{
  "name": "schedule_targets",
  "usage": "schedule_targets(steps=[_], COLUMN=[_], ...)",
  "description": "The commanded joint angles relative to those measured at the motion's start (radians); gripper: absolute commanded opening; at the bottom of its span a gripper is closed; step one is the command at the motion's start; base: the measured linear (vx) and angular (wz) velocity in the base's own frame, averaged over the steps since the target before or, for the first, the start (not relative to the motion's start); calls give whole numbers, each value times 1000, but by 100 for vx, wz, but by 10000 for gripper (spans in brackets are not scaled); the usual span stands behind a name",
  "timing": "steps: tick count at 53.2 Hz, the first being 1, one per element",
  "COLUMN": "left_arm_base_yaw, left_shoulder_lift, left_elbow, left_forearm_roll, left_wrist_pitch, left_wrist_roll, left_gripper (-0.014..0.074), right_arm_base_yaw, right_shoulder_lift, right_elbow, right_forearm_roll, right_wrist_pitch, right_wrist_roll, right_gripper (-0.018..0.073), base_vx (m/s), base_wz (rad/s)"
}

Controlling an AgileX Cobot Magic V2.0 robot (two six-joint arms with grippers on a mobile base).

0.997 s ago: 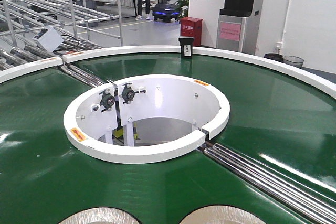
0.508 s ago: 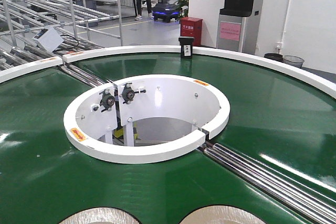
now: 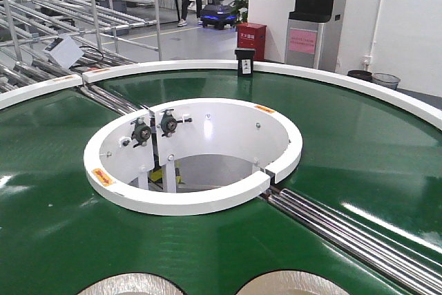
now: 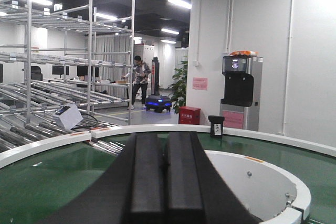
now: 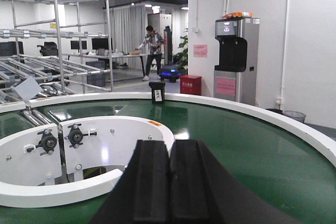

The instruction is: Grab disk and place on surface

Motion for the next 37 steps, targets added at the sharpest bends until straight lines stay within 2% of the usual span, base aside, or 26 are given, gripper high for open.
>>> schedule_targets(steps=[1,15,22,30,37], left_arm_base_yaw=[-6,-6,-6,-6,-6], left_shoulder_lift=[113,323,423,534,631], left_elbow=[-66,-67,-67,-67,-67], left_forearm_roll=[2,2,2,2,2], left_wrist_pitch=[-53,-20,30,79,96], left_wrist_roll=[0,-4,-4,-4,-4], left_gripper=[-7,-3,31,148,329], right_arm_base_yaw=[1,1,1,1,1], right_shoulder_lift=[121,375,448,488,509], right_elbow=[-82,-88,-88,-88,-88], right_forearm_roll=[-7,-7,-5,-5,-5], right_wrist_pitch=[-81,-111,-108,-108,-106], right_wrist_roll=[-3,-3,1,1,1], right_gripper=[-8,2,41,139,267], base_vx=[0,0,0,0,0], base_wz=[0,0,0,0,0])
